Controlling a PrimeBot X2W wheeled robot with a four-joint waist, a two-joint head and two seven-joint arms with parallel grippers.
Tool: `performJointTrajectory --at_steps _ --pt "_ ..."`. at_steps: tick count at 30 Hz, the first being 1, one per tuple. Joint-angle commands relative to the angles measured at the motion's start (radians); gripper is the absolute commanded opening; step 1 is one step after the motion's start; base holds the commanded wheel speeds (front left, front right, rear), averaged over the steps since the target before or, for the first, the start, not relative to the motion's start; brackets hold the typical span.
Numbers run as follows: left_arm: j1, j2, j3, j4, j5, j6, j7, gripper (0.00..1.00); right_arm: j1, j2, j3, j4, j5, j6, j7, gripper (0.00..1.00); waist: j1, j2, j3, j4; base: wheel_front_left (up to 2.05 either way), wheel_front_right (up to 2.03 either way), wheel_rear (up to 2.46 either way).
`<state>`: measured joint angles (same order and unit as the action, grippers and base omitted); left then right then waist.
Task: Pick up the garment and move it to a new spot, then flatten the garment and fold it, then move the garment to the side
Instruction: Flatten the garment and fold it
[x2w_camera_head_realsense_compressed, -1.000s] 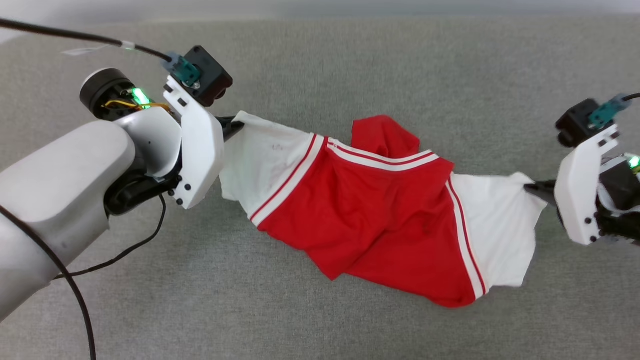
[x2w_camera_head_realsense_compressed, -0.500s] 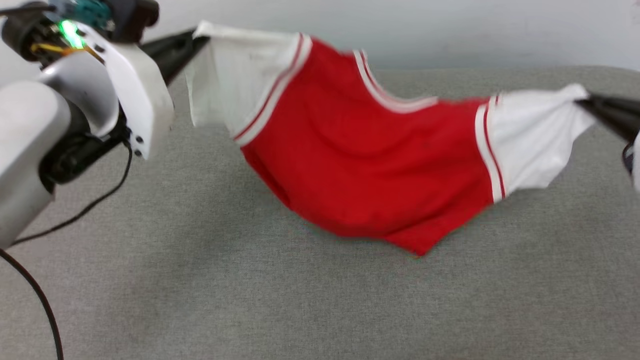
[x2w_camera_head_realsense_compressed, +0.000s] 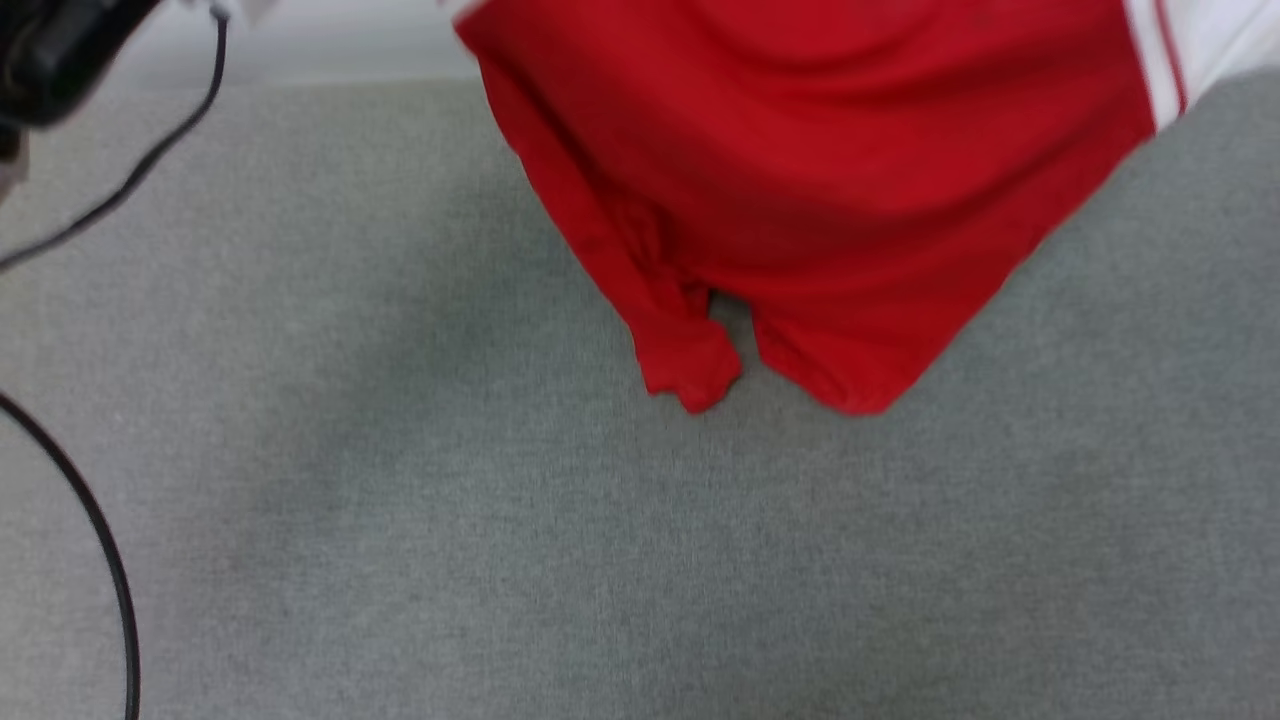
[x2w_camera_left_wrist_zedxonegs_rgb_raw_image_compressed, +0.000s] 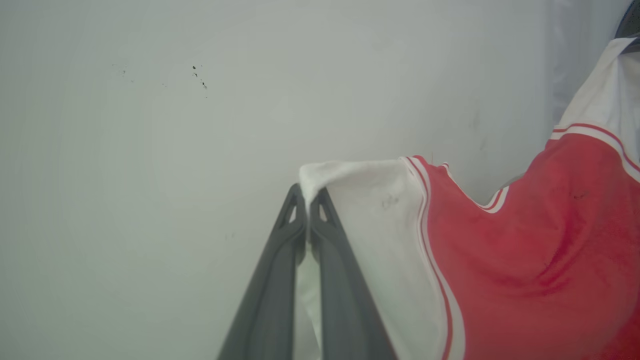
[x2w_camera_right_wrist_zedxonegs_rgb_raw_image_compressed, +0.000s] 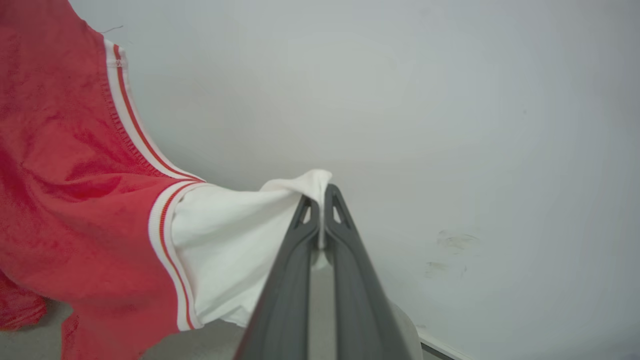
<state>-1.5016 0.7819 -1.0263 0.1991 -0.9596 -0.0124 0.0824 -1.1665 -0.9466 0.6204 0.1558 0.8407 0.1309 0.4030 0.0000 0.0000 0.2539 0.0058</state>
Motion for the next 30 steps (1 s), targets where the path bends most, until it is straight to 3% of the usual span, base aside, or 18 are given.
performJointTrajectory --at_steps 1,9,20,26,30 --pt "-0.049 -0.023 0.014 0.03 0.015 0.0 -0.01 0.0 -0.064 0.018 -0.004 0.021 -0.024 0.0 0.005 0.0 0.0 0.0 0.075 0.007 0.0 0.0 0.0" --pt "-0.264 -0.099 0.051 0.171 0.09 -0.025 -0.035 0.0 -0.347 0.088 0.017 0.127 -0.135 0.0 0.019 0.0 0.0 0.0 0.226 0.007 0.0 0.0 0.0" --pt "-0.505 -0.186 0.095 0.387 0.178 -0.044 -0.162 0.0 -0.714 0.227 0.028 0.362 -0.28 0.0 -0.132 0.0 0.0 0.0 0.329 0.022 0.0 0.0 0.0" --pt "-0.571 -0.216 0.106 0.466 0.182 -0.066 -0.204 0.0 -0.827 0.302 0.054 0.503 -0.314 0.0 -0.213 0.0 0.0 0.0 0.342 0.024 0.0 0.0 0.0" --pt "-0.528 -0.229 0.094 0.514 0.168 -0.082 -0.231 0.0 -0.814 0.331 0.107 0.569 -0.306 0.0 -0.259 0.0 0.0 0.0 0.331 0.021 0.0 0.0 0.0"
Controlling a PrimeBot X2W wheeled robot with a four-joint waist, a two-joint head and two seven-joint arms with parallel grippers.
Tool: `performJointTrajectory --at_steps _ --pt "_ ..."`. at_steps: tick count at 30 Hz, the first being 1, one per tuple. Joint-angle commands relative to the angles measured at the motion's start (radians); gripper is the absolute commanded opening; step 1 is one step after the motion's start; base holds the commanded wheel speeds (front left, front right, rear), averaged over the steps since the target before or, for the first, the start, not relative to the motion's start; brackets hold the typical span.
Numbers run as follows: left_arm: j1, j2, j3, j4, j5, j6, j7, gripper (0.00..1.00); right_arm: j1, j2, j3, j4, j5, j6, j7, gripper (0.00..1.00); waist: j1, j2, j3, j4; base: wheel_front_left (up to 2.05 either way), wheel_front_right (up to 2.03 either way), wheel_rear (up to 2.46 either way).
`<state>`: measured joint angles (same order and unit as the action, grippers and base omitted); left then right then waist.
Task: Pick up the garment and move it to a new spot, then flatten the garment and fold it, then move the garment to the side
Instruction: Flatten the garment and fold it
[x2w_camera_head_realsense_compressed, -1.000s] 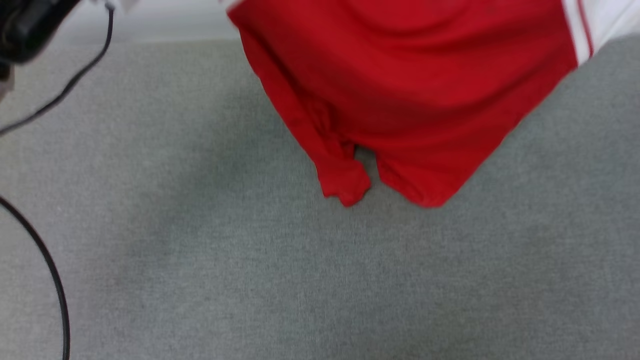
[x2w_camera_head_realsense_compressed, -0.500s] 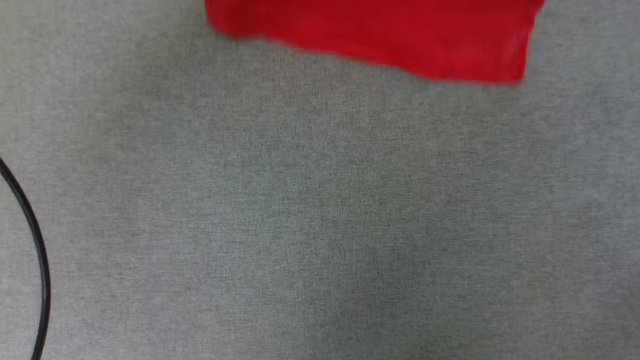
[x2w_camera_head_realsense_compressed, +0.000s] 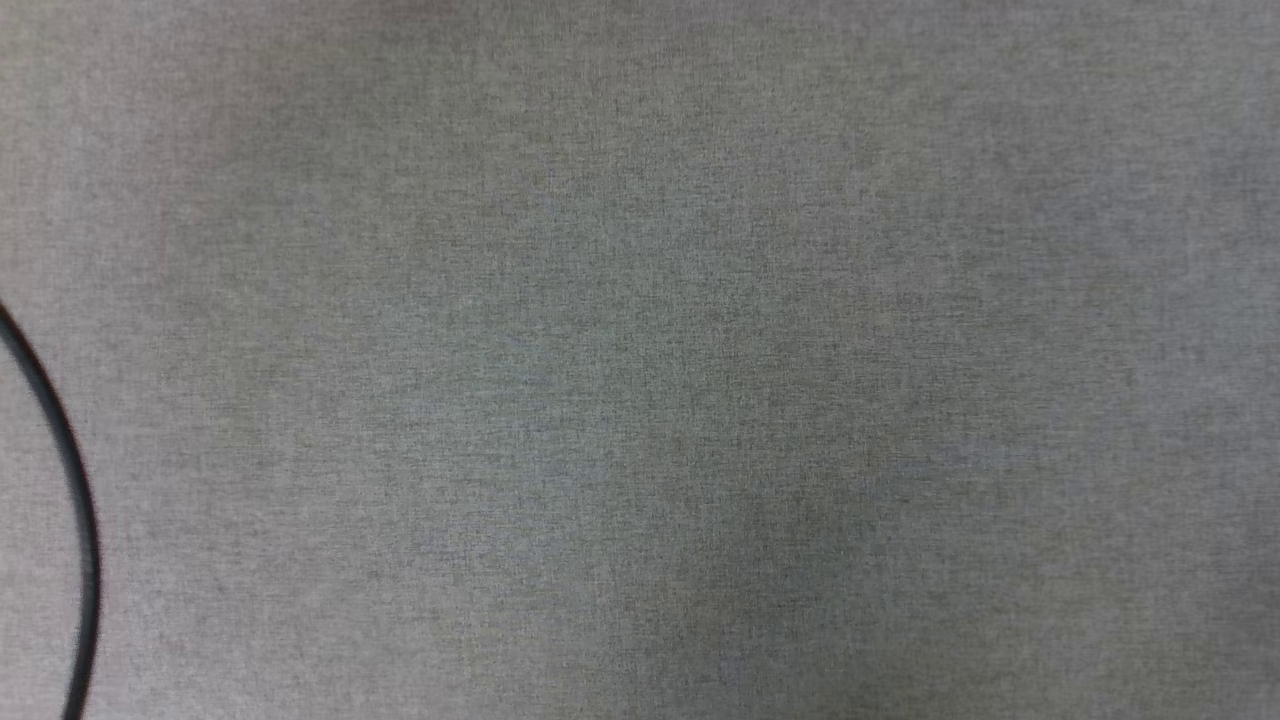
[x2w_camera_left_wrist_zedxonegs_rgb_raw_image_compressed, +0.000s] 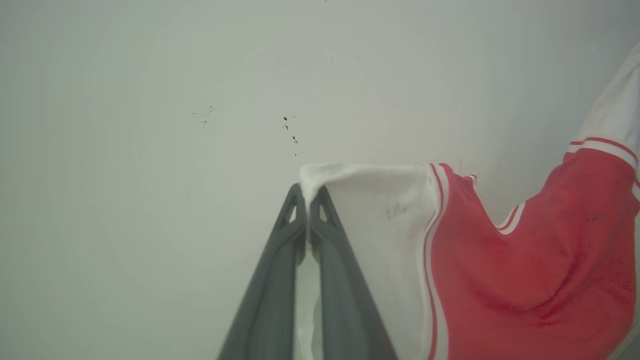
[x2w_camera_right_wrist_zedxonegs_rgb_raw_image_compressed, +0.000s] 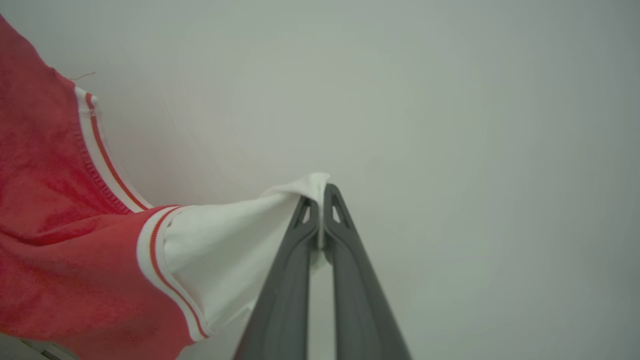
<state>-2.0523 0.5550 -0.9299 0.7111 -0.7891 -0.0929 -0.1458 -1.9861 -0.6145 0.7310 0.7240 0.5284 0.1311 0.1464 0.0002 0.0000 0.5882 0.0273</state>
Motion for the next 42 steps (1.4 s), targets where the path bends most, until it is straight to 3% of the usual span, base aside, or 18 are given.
performJointTrajectory --at_steps 1,9,21,26,31,38,42 --pt "0.035 -0.003 -0.005 0.012 -0.007 -0.003 -0.014 0.0 0.021 0.003 0.012 0.015 0.012 -0.001 -0.012 0.0 -0.0002 0.0 -0.009 -0.002 0.0 0.0 0.0" --pt "0.219 0.0 -0.062 0.045 -0.015 -0.027 -0.086 0.0 0.178 0.038 0.139 0.07 0.076 -0.001 -0.094 0.0 -0.0002 0.0 -0.082 -0.022 0.0 0.0 0.0" --pt "0.749 0.043 -0.119 -0.042 -0.107 -0.017 -0.118 0.0 0.614 0.057 0.311 0.038 0.259 -0.001 -0.226 0.0 -0.0002 0.0 -0.291 -0.048 0.0 0.0 0.0" --pt "0.97 0.075 -0.116 -0.108 -0.154 0.018 -0.12 0.0 0.806 0.024 0.39 -0.014 0.318 -0.001 -0.252 0.0 -0.0002 0.0 -0.364 -0.047 0.0 0.0 0.0" --pt "1.177 0.144 -0.081 -0.222 -0.196 0.072 -0.12 0.0 0.971 -0.017 0.448 -0.057 0.365 -0.001 -0.271 0.0 -0.0002 0.0 -0.416 -0.052 0.0 0.0 0.0" --pt "1.471 0.259 -0.095 -0.362 -0.202 0.172 -0.119 0.0 1.179 -0.094 0.459 -0.112 0.437 -0.001 -0.309 0.0 -0.0002 0.0 -0.477 -0.059 0.0 0.0 0.0" --pt "1.604 0.284 -0.072 -0.406 -0.23 0.207 -0.12 0.0 1.295 -0.141 0.455 -0.146 0.463 -0.001 -0.319 0.0 -0.0002 0.0 -0.508 -0.056 0.0 0.0 0.0"
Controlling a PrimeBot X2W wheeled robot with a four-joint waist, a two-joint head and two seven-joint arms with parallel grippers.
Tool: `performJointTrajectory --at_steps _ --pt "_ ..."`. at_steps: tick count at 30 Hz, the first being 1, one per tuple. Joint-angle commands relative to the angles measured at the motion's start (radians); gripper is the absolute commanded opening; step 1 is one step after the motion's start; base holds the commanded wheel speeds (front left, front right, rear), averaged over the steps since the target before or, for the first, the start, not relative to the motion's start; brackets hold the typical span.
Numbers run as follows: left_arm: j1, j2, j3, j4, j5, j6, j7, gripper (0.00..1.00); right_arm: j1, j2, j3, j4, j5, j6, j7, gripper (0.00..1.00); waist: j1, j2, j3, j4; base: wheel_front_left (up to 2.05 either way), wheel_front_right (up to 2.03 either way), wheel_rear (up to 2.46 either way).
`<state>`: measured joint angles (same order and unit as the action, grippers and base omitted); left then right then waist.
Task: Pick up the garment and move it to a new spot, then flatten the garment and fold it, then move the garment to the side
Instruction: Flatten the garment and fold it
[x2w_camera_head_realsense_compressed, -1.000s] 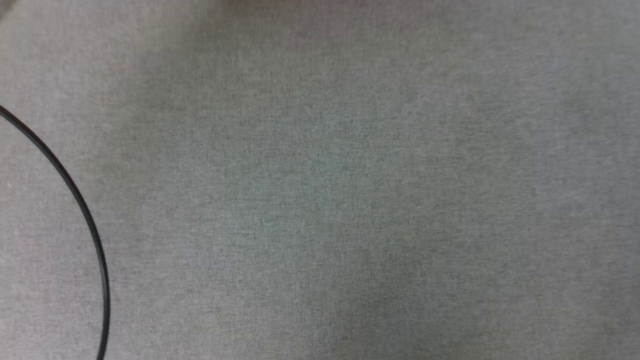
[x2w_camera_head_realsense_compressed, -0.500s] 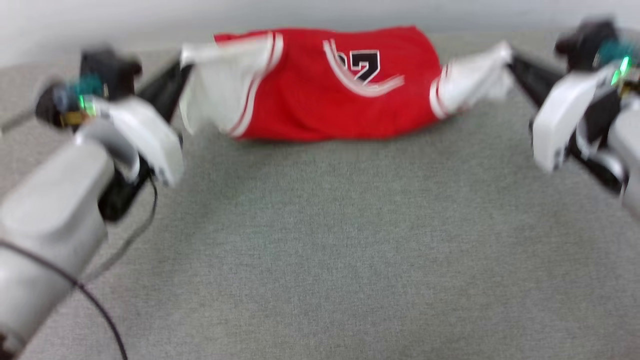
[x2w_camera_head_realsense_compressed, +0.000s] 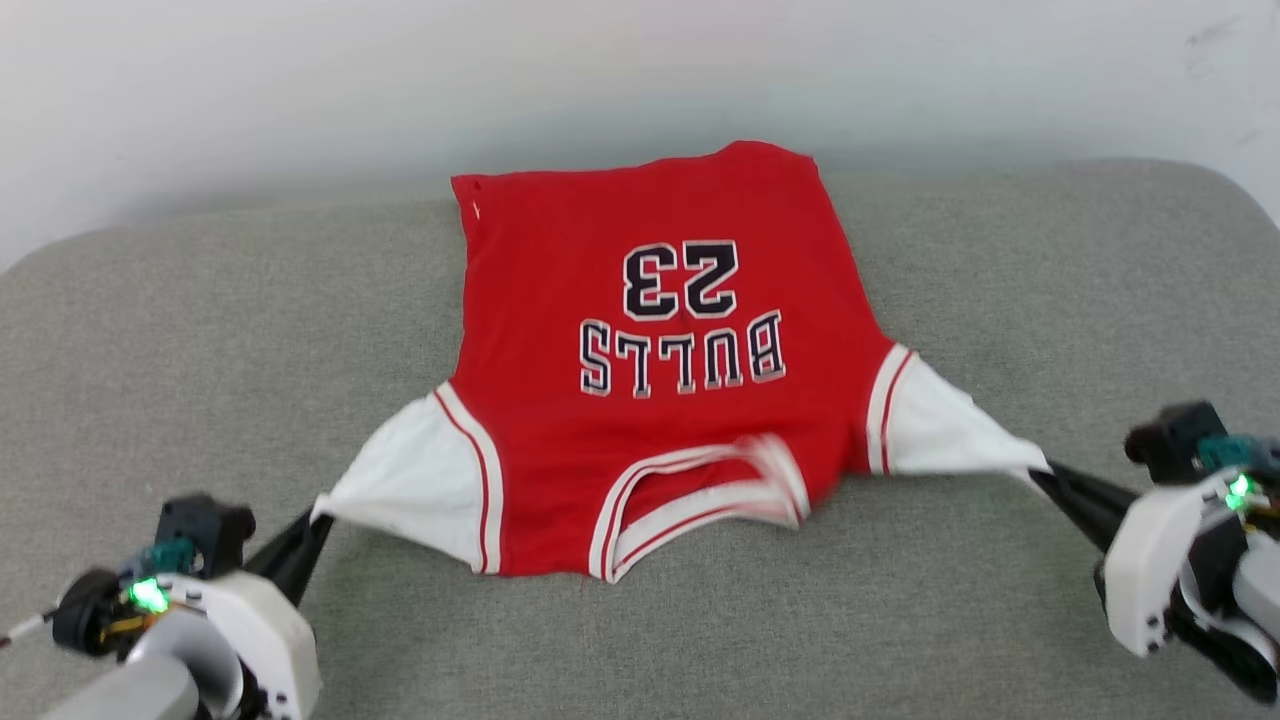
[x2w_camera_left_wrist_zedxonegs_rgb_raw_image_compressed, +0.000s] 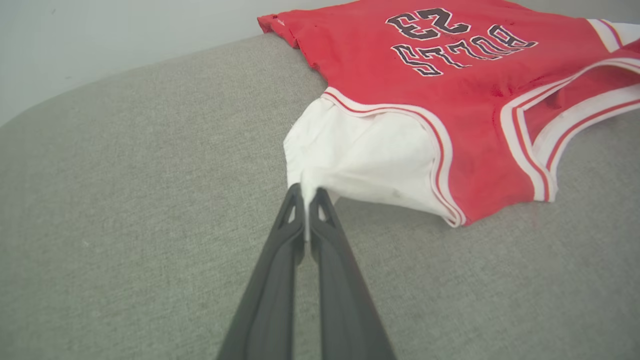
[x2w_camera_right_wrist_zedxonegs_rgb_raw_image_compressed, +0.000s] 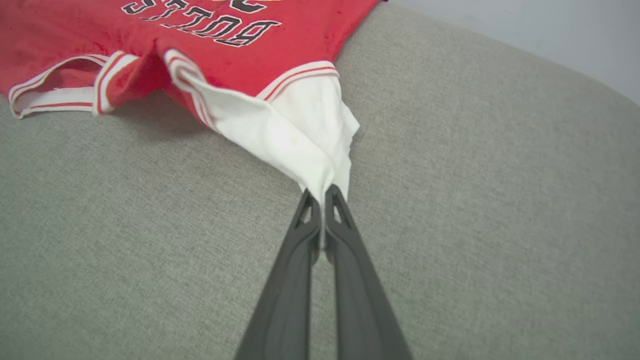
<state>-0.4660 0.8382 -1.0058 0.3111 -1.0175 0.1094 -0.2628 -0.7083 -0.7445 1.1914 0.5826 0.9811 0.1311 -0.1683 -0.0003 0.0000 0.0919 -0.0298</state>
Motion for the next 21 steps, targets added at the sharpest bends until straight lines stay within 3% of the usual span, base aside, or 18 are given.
performJointTrajectory --at_steps 1,14,21 --pt "0.046 0.006 0.008 -0.012 -0.009 0.012 -0.002 0.0 0.045 -0.021 -0.009 -0.015 0.019 -0.001 -0.002 0.0 0.0003 0.0 -0.017 0.002 0.0 0.0 0.0" --pt "0.305 0.061 0.063 -0.061 -0.049 0.083 -0.003 0.0 0.394 -0.158 -0.101 -0.174 0.063 -0.001 0.033 0.0 0.0003 0.0 -0.074 -0.004 0.0 0.0 0.0" --pt "0.394 0.048 0.104 -0.12 -0.033 0.12 -0.003 0.0 0.518 -0.168 -0.177 -0.221 0.043 -0.001 0.11 0.0 0.0003 0.0 -0.059 -0.005 0.0 0.0 0.0"
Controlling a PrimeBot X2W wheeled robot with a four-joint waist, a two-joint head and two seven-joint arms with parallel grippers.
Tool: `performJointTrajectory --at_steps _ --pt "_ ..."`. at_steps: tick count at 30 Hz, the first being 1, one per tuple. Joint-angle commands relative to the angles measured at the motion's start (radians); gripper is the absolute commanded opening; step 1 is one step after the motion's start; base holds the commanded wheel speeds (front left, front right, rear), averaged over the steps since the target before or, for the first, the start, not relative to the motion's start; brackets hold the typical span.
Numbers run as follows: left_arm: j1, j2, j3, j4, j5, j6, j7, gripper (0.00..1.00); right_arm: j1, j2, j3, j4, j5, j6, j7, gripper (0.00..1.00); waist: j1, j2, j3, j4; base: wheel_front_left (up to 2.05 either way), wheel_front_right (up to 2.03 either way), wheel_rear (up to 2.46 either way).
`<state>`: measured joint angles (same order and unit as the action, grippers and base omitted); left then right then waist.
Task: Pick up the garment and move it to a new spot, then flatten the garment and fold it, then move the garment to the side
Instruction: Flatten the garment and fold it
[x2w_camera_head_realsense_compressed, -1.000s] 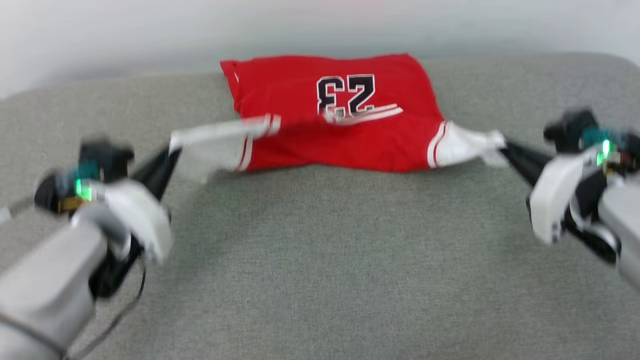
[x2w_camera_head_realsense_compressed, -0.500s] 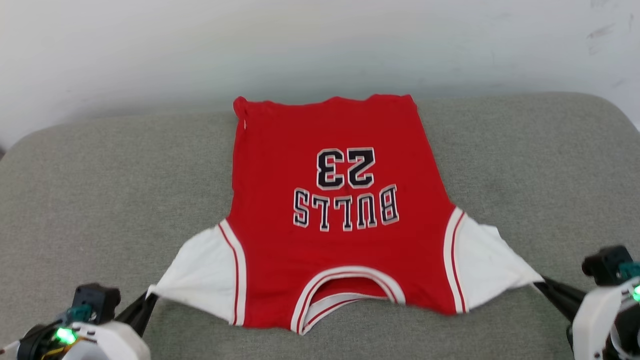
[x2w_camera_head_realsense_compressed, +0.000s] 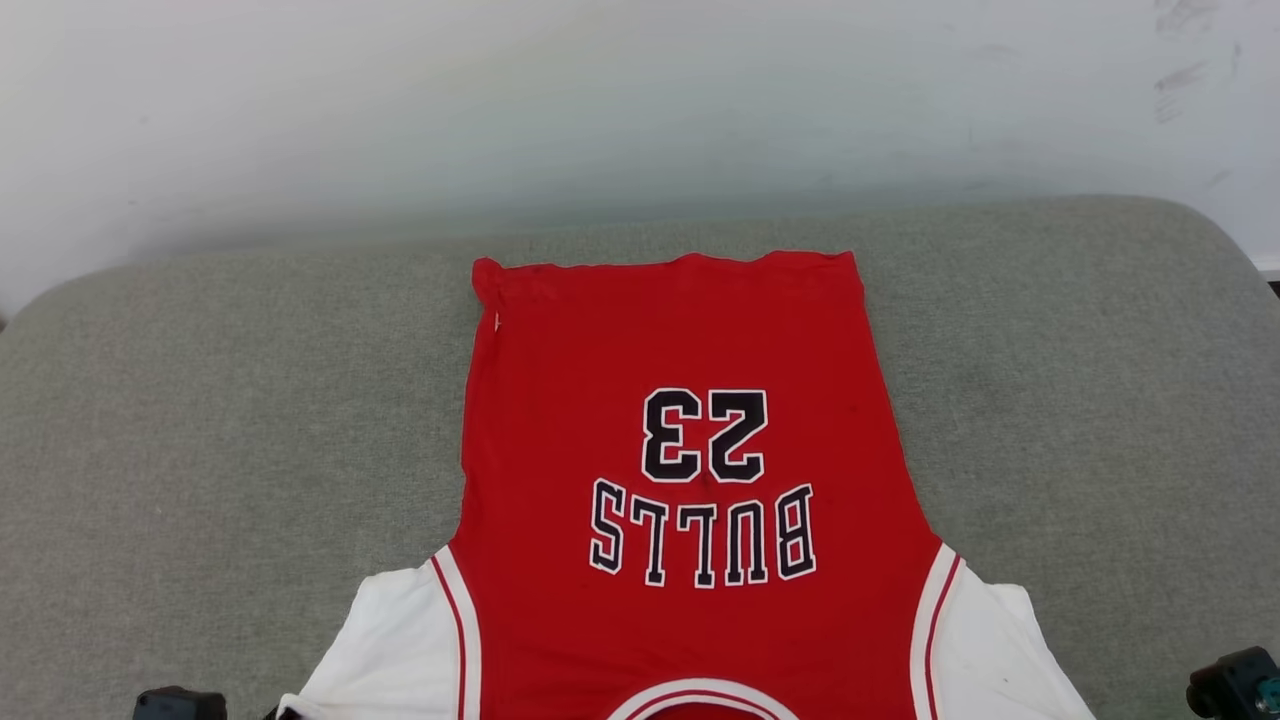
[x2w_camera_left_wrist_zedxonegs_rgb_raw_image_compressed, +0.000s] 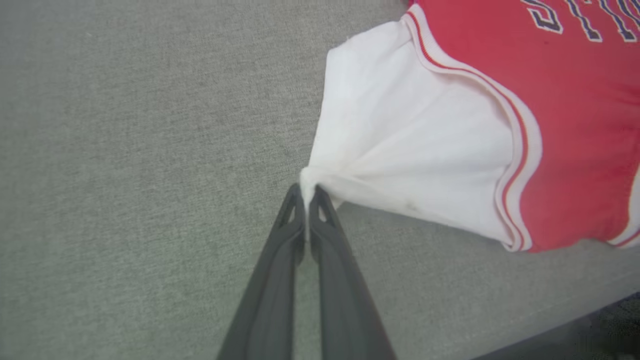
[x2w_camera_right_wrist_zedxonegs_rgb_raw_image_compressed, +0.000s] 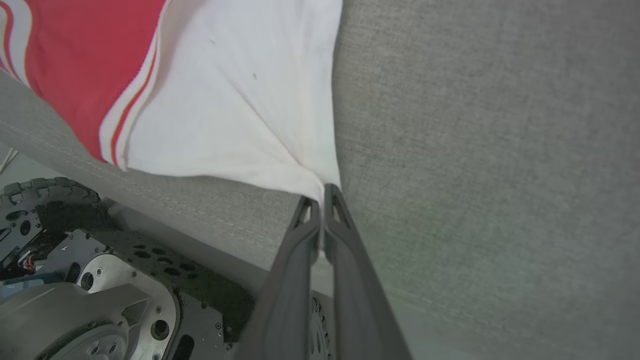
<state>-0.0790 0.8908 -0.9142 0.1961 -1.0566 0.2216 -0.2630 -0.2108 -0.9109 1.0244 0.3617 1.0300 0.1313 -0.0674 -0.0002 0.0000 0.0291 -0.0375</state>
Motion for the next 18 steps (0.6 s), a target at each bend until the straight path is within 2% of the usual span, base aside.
performJointTrajectory --at_steps 1,4,5,6,7,8,14,18 --pt "0.011 -0.007 0.02 -0.012 0.01 0.011 -0.002 0.0 0.03 0.006 -0.022 -0.003 -0.011 -0.001 0.02 0.0 0.0002 0.0 0.007 0.003 0.0 0.0 0.0" --pt "0.013 -0.014 0.048 -0.029 0.019 0.021 -0.002 0.0 0.034 0.02 -0.058 -0.007 -0.028 -0.001 0.036 0.0 0.0002 0.0 0.015 0.004 0.0 0.0 0.0" --pt "0.014 -0.017 0.061 -0.039 0.025 0.026 -0.002 0.0 0.031 0.026 -0.077 -0.009 -0.041 -0.001 0.043 0.11 0.0002 0.0 0.02 0.005 0.0 0.0 0.0" --pt "0.016 -0.02 0.074 -0.049 0.032 0.028 -0.002 0.0 0.025 0.034 -0.099 -0.011 -0.054 -0.001 0.049 0.28 0.0002 0.0 0.023 0.006 0.0 0.0 0.0" --pt "0.016 -0.021 0.084 -0.06 0.041 0.031 -0.002 0.0 0.017 0.041 -0.123 -0.014 -0.063 -0.001 0.052 0.6 0.0002 0.0 0.029 0.007 0.0 0.0 0.0" --pt "0.017 -0.022 0.091 -0.068 0.05 0.034 -0.002 0.0 0.007 0.046 -0.149 -0.02 -0.076 -0.001 0.056 1.0 0.0002 0.0 0.033 0.008 0.0 0.0 0.0" --pt "-0.007 -0.03 0.129 -0.144 0.11 0.062 -0.002 0.0 -0.079 0.023 -0.349 -0.107 -0.142 -0.001 0.08 1.0 0.0002 0.0 0.077 0.029 0.0 0.0 0.0" --pt "-0.026 -0.032 0.142 -0.201 0.142 0.082 -0.002 0.0 -0.181 -0.002 -0.501 -0.194 -0.201 -0.001 0.138 1.0 0.0002 0.0 0.124 0.054 0.0 0.0 0.0"
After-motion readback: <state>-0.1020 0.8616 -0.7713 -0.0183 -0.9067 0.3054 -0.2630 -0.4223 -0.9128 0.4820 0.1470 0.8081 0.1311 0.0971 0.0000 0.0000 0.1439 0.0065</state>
